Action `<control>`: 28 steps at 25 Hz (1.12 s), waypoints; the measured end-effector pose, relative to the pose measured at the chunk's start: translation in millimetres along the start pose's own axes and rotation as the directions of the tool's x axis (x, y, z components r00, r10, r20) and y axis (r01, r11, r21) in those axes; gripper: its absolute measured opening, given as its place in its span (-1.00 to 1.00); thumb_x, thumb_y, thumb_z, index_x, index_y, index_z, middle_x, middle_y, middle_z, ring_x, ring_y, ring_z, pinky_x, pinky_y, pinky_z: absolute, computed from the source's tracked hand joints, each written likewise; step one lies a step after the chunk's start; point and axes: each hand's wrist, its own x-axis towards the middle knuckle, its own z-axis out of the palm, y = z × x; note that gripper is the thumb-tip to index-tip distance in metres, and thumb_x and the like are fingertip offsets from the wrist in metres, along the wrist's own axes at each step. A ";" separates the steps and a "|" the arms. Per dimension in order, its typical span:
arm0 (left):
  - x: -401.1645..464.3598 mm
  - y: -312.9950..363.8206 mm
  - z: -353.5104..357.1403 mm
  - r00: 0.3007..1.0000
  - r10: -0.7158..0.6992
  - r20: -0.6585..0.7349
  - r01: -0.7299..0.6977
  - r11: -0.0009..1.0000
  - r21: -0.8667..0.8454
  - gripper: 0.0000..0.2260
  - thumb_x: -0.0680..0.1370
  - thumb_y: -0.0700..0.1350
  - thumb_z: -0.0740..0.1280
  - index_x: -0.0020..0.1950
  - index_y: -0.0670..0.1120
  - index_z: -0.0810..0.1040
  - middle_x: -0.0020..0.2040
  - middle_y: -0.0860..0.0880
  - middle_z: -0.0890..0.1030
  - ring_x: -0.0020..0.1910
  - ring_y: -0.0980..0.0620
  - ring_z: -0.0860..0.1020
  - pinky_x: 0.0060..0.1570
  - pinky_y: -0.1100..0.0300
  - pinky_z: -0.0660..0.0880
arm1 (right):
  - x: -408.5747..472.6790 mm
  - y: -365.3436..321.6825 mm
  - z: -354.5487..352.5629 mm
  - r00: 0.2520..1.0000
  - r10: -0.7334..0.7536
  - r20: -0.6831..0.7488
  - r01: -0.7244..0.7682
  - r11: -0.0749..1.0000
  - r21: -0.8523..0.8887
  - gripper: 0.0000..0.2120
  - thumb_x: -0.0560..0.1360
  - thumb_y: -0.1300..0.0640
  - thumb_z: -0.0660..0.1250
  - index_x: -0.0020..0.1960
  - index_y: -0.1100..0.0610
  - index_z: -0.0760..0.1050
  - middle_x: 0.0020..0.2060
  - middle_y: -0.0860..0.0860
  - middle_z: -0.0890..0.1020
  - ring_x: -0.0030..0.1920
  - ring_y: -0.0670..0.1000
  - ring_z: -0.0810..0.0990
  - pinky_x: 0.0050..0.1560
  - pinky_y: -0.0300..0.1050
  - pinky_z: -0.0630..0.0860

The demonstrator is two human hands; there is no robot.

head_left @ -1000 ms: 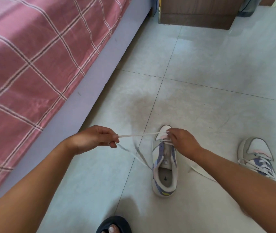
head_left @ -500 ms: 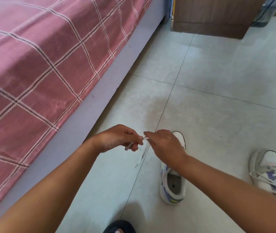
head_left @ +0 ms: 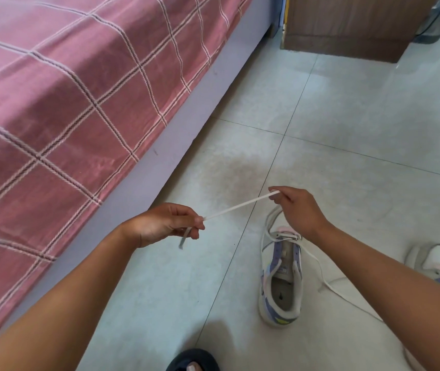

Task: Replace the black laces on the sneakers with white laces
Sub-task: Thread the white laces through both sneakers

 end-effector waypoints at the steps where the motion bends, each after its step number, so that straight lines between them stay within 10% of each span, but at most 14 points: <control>1: -1.8 -1.5 -0.6 1.000 -0.008 -0.005 0.008 1.000 -0.017 -0.56 0.14 0.28 0.55 -0.21 -0.03 0.69 -0.26 -0.04 0.66 -0.20 0.09 0.62 -0.14 0.33 0.52 | 3.9 0.9 -2.3 1.000 0.026 -0.013 -0.026 1.000 0.016 -0.76 0.59 0.21 0.21 0.18 0.16 0.58 -0.03 0.23 0.65 0.01 0.28 0.58 0.08 0.13 0.49; 8: -22.1 -41.0 -12.6 0.977 -0.214 -0.011 0.213 0.974 -0.083 -0.84 0.55 -0.22 0.28 -0.16 -0.19 0.63 -0.25 -0.15 0.62 -0.24 0.03 0.60 -0.10 0.22 0.57 | 27.4 -23.8 -9.9 0.992 0.119 -0.041 -0.104 0.961 0.258 -0.79 0.57 0.19 0.25 0.00 0.29 0.61 -0.07 0.25 0.64 -0.18 -0.02 0.56 -0.05 -0.11 0.44; 14: -46.9 -103.5 -13.3 0.839 -0.541 0.053 0.519 0.827 0.217 -0.84 0.59 -0.26 0.21 -0.06 -0.17 0.58 -0.15 -0.07 0.66 -0.19 0.12 0.62 -0.15 0.29 0.50 | 35.5 -74.1 18.1 0.988 0.111 0.103 -0.148 0.845 0.515 -0.86 0.58 0.21 0.21 0.01 0.18 0.54 -0.05 0.17 0.64 -0.21 -0.05 0.59 -0.14 -0.18 0.46; 19: -46.8 -119.1 2.1 0.866 -0.496 0.065 0.460 0.841 0.285 -0.86 0.57 -0.12 0.31 -0.12 -0.01 0.66 -0.12 0.04 0.67 -0.15 0.18 0.60 -0.16 0.32 0.47 | 28.4 -73.2 41.4 0.953 0.074 0.292 -0.171 0.932 0.321 -0.75 0.55 0.22 0.28 0.18 0.29 0.53 0.01 0.18 0.62 -0.04 -0.01 0.58 0.00 -0.12 0.50; 22: -19.0 -100.9 45.4 0.927 -0.360 0.106 0.364 0.931 -0.026 -0.83 0.54 -0.20 0.34 -0.19 -0.04 0.68 -0.27 0.06 0.60 -0.27 0.15 0.51 -0.22 0.31 0.44 | 25.1 -59.4 39.8 0.822 0.085 0.564 -0.111 0.994 0.013 -0.46 0.49 0.21 0.38 0.43 0.13 0.32 0.26 0.09 0.49 0.27 0.01 0.48 0.06 -0.29 0.38; 28: 50.8 -49.1 132.4 0.959 -0.251 -0.129 0.135 0.809 -0.572 -0.93 0.53 -0.20 0.35 -0.05 -0.18 0.61 -0.20 -0.06 0.67 -0.28 0.11 0.61 -0.29 0.30 0.51 | -1.9 19.2 -21.6 0.965 0.156 0.209 -0.044 0.886 -0.461 -0.87 0.50 0.18 0.32 0.00 0.16 0.61 -0.01 0.05 0.57 0.09 0.09 0.53 -0.07 -0.26 0.30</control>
